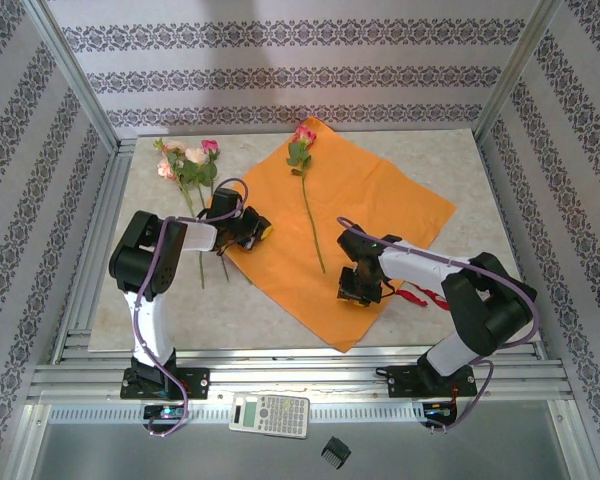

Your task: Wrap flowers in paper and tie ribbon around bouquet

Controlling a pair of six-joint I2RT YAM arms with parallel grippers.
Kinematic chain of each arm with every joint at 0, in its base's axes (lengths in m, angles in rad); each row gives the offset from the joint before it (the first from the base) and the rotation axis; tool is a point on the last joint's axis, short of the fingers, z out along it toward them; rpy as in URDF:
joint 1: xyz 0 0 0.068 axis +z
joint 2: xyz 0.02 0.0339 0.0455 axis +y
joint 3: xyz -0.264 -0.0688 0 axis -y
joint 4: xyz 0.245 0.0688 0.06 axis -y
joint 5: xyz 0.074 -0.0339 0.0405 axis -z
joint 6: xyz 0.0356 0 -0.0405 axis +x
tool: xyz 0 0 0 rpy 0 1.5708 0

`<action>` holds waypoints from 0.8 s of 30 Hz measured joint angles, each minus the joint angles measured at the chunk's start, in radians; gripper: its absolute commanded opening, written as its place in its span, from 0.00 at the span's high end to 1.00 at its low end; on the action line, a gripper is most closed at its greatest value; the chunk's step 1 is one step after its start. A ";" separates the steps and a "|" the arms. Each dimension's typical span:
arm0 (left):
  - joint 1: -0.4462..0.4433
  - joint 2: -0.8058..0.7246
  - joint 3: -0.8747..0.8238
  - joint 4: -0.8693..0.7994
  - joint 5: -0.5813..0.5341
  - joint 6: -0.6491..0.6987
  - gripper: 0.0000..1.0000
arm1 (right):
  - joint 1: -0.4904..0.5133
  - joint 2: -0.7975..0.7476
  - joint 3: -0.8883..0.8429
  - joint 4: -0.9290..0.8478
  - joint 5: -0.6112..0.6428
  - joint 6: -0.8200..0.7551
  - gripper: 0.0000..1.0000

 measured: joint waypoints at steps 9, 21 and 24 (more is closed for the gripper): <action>0.031 -0.164 0.307 -0.459 -0.093 0.204 0.68 | 0.020 -0.047 0.000 -0.059 0.006 0.047 0.70; 0.272 -0.029 0.671 -0.993 -0.367 0.656 0.72 | 0.011 -0.071 0.047 -0.128 0.075 -0.014 0.69; 0.277 0.072 0.717 -1.017 -0.364 0.698 0.71 | -0.004 -0.070 0.053 -0.129 0.082 -0.030 0.69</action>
